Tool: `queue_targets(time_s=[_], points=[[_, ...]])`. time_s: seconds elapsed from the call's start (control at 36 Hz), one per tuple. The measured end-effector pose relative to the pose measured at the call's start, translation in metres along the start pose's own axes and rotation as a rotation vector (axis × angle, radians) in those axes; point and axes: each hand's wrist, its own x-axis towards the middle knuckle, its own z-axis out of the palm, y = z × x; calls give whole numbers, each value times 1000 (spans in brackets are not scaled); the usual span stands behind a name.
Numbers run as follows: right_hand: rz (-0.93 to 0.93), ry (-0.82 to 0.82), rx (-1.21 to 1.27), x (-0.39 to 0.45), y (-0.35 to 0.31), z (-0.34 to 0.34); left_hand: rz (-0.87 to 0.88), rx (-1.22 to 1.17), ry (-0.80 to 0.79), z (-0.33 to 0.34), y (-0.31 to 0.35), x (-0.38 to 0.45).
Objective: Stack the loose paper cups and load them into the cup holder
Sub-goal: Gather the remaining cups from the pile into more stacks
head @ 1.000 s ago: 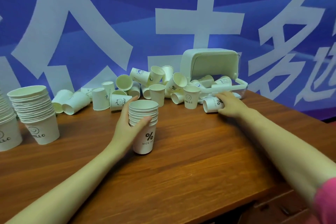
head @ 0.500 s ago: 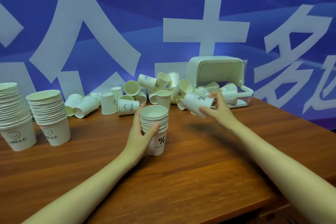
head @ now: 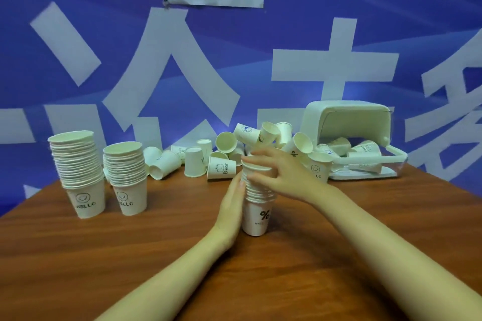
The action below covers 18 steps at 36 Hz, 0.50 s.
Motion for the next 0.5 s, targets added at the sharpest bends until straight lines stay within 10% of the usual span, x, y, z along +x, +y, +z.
queue_targets(time_s=[0.5], points=[[214, 296, 374, -29, 26, 45, -83, 745, 262, -71, -38, 71]])
